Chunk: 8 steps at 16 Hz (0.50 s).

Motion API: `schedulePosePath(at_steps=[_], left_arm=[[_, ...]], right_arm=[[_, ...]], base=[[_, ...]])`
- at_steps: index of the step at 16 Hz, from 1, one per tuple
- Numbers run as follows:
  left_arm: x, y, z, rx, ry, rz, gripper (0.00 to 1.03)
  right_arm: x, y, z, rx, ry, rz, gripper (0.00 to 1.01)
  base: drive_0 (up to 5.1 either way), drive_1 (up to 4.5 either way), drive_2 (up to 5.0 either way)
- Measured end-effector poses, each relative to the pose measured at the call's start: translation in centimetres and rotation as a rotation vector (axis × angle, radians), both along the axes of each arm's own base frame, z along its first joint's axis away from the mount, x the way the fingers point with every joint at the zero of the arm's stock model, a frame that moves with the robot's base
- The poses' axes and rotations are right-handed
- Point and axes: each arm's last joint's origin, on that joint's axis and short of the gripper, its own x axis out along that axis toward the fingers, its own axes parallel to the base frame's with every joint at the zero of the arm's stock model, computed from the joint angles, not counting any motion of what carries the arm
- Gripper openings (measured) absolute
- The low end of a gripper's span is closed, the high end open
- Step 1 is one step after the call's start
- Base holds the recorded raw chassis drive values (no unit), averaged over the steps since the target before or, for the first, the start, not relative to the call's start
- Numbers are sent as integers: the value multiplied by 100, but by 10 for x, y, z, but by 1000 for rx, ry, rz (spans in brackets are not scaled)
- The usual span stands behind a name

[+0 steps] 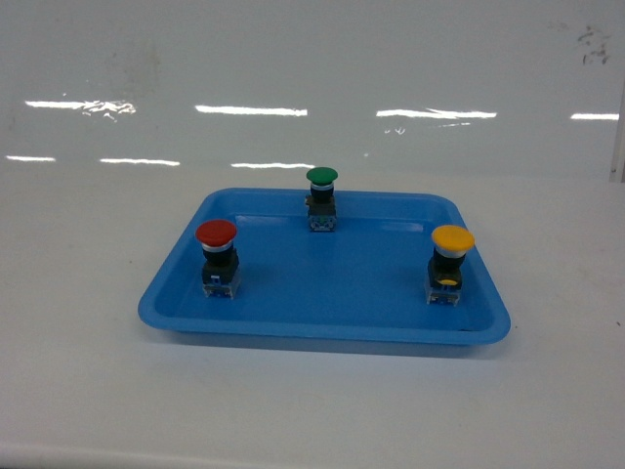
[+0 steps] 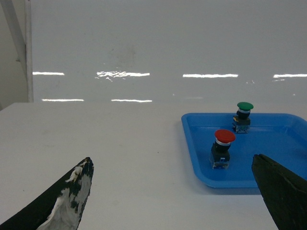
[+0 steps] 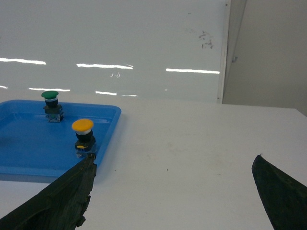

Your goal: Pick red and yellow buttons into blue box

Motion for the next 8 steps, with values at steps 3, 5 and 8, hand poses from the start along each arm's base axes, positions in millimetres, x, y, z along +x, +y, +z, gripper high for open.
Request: schedulePosePath(at_steps=[3,5,8], left_arm=[[0,0,0,0,0,0,98],[0,0,0,0,0,0,98],[0,0,0,0,0,0,98]], right_arm=[[0,0,0,0,0,0,98],[0,0,0,0,0,0,98],[0,0,0,0,0,0,98]], base=[[0,0,0],[0,0,0],[0,0,0]])
